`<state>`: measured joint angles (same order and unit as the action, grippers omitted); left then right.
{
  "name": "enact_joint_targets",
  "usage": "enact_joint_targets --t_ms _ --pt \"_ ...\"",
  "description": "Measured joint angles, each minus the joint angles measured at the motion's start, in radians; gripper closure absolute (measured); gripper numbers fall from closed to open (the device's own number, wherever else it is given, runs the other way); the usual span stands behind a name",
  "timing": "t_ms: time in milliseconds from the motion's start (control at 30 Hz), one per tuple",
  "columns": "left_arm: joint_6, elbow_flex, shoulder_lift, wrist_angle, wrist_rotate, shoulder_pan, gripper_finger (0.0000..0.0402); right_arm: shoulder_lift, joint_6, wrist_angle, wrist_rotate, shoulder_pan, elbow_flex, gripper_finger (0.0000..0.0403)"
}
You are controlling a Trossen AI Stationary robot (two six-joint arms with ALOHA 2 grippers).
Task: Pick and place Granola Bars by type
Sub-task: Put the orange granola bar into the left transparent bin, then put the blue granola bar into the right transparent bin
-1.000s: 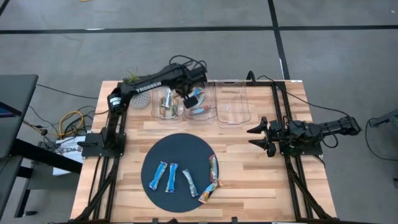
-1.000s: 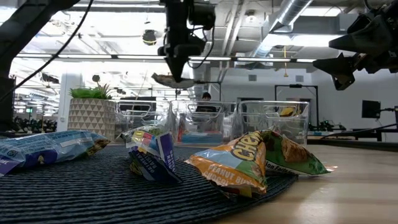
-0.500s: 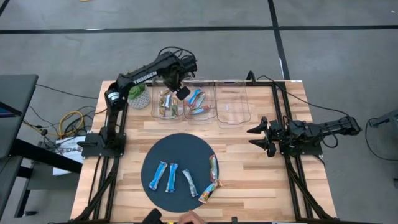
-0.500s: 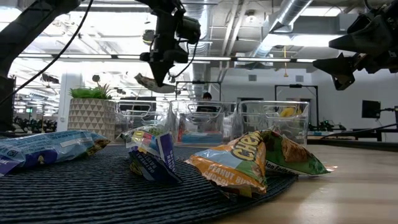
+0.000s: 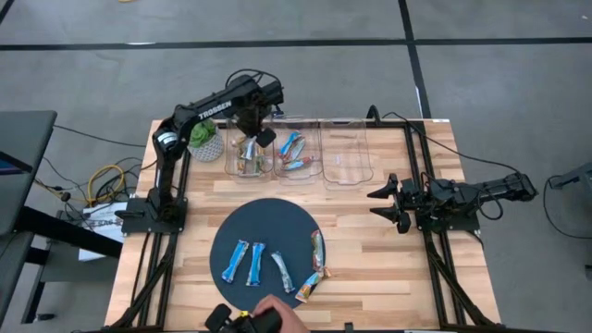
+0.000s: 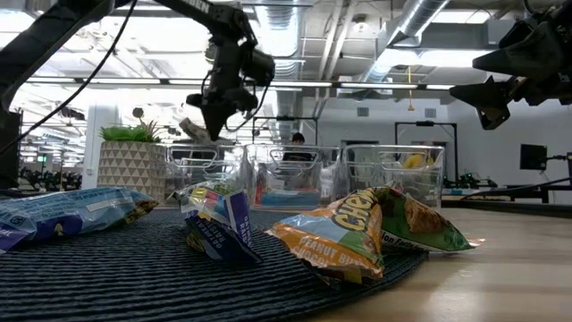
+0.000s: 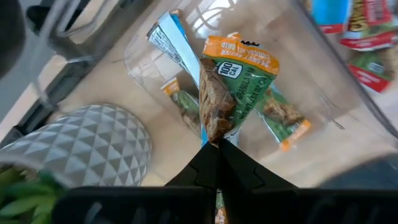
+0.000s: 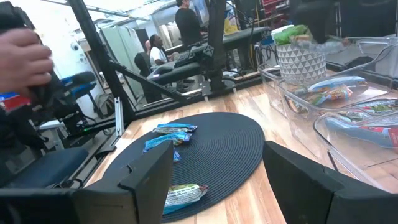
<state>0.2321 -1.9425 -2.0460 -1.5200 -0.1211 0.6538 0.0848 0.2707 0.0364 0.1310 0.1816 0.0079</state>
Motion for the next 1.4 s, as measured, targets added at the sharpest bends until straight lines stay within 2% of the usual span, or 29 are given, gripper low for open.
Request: enact_joint_targets --t_ms 400,567,700,833,1133,1267,1400 --pt "0.001 0.236 -0.001 0.226 0.023 0.022 0.04 0.0 0.0 0.0 0.0 0.0 0.0 0.0159" --pt "0.054 0.29 -0.001 0.316 0.096 0.03 0.04 0.0 0.0 0.0 0.0 0.0 0.0 0.0159" --pt "0.071 0.295 -0.001 0.339 0.101 0.032 0.0394 0.0 0.0 0.0 0.0 0.0 0.0 0.0159" --pt "0.058 0.295 -0.001 0.349 0.102 0.034 0.0367 0.0 0.0 0.0 0.0 0.0 0.0 0.0159" --pt "0.028 0.28 -0.001 0.348 0.115 0.035 0.0269 0.0 0.0 0.0 0.0 0.0 0.0 0.0159" --pt "0.012 0.255 0.041 0.356 0.112 0.035 0.0247 0.0 0.0 0.0 0.0 0.0 0.0 0.0159" --pt "0.007 0.255 0.119 0.372 0.102 0.035 0.0241 0.0 0.0 0.0 0.0 0.0 0.0 0.0159"
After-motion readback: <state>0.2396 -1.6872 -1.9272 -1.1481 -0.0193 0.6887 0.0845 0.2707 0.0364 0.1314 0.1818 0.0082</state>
